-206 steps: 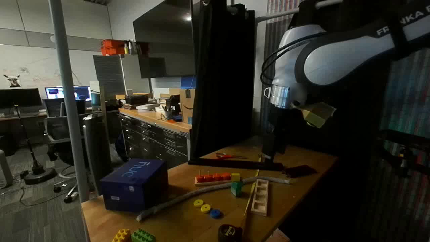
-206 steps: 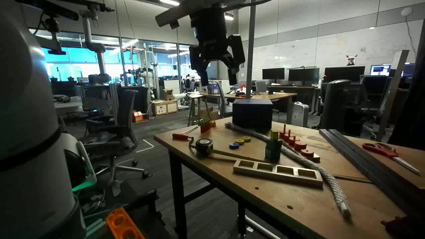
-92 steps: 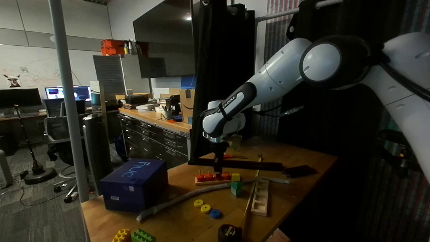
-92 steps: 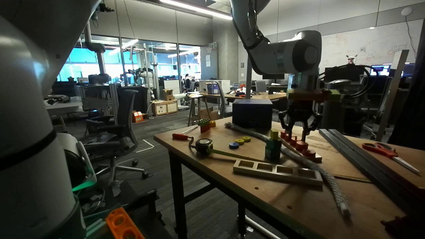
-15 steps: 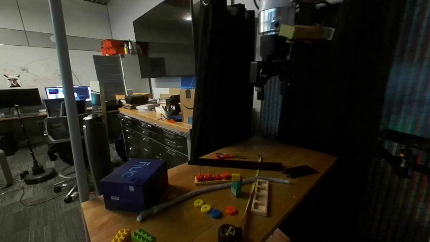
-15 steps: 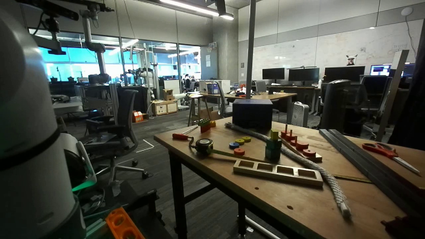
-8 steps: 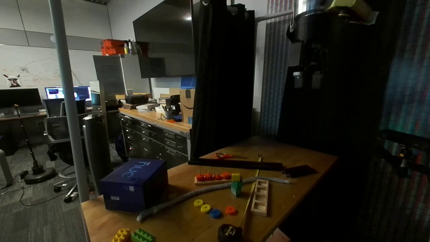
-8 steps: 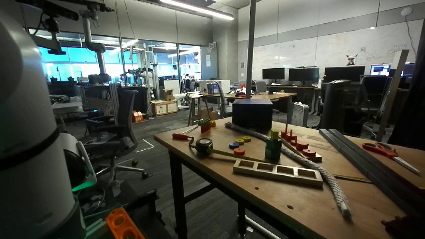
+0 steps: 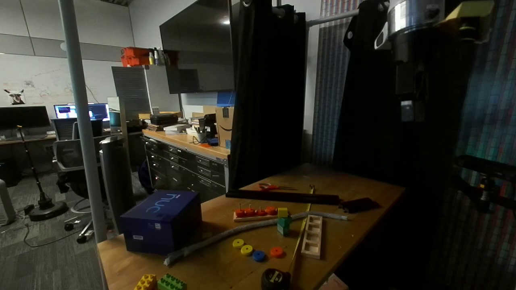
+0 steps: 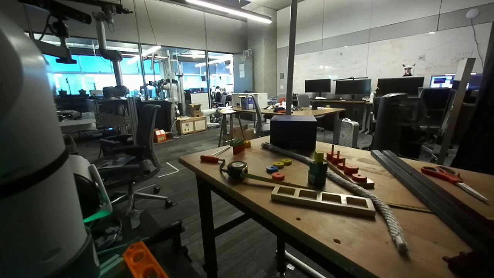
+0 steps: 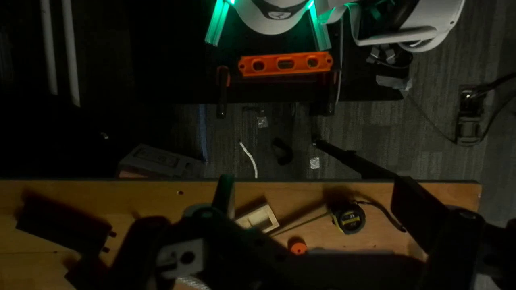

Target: Pick the orange ring and put it on the table

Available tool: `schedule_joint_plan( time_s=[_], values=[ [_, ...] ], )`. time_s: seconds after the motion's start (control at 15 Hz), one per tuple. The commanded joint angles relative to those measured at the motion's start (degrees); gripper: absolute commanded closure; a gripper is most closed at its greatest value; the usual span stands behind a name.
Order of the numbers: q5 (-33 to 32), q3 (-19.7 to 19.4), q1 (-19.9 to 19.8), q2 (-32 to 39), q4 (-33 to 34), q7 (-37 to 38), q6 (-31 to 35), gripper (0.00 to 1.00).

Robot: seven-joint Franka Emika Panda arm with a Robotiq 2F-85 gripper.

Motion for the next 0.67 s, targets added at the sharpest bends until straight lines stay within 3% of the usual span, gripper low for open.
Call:
schedule_joint_plan(
  time_s=[0.0,0.07,0.13,0.6],
  values=[
    [-3.1,0.0,-0.9,-7.7,-6.5,-1.3,-1.0,0.00],
    [-4.0,0.2,-1.2,-9.0,-7.6,-0.7,-1.6,0.00],
    [-2.5,-0.1,-0.2,-4.4,-4.7,-0.2,-1.1,0.00],
    [-3.5,-0.2,-0.3,-8.2,-7.7,-0.1,-1.2,0.00]
  ],
)
